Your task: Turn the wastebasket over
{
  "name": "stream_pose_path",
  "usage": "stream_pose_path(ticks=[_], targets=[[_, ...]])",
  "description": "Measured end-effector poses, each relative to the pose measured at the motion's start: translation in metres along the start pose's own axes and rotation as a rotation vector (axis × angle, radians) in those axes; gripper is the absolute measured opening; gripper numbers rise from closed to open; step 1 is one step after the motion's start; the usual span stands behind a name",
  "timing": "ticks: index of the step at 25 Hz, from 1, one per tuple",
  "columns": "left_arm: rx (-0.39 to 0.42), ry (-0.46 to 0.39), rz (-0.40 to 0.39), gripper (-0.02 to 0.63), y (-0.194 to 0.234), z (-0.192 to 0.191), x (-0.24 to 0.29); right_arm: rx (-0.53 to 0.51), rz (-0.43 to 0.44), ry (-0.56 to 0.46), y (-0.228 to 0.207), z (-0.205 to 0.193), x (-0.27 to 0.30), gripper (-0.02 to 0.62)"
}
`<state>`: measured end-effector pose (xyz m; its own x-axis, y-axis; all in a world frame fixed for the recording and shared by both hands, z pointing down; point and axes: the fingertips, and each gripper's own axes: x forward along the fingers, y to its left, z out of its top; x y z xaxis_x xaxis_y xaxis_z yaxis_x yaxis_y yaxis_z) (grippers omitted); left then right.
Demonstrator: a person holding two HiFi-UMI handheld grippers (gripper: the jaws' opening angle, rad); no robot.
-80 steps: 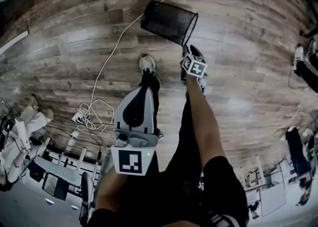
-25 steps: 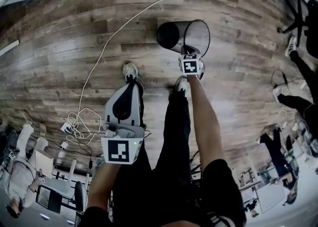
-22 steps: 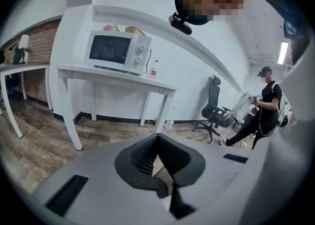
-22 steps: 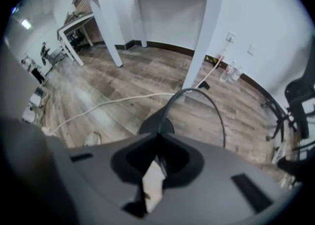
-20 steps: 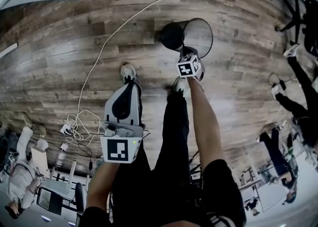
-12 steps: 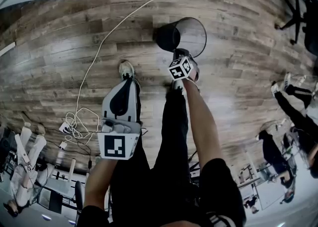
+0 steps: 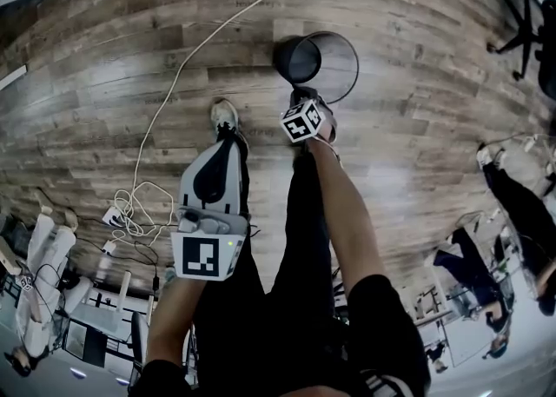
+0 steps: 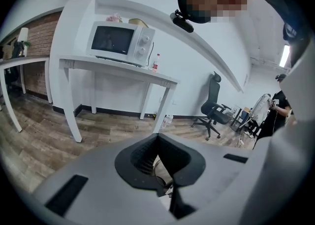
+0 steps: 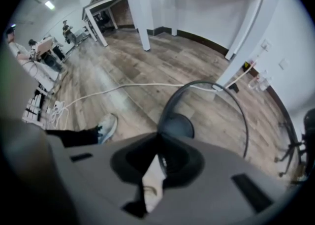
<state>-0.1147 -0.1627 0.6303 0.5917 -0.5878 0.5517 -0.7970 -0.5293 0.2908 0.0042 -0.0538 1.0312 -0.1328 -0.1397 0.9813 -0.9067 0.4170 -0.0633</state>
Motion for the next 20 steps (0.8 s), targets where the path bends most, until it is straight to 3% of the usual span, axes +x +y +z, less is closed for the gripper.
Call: stream_pose_path(ticks=[8, 20], targets=[[-0.023, 0.000, 0.040, 0.035, 0.021, -0.010, -0.004, -0.013, 0.069, 0.024, 0.038, -0.001, 0.024, 0.055], [-0.031, -0.008, 0.060, 0.035, 0.030, -0.024, -0.012, -0.003, 0.090, 0.020, 0.056, -0.010, 0.039, 0.061]])
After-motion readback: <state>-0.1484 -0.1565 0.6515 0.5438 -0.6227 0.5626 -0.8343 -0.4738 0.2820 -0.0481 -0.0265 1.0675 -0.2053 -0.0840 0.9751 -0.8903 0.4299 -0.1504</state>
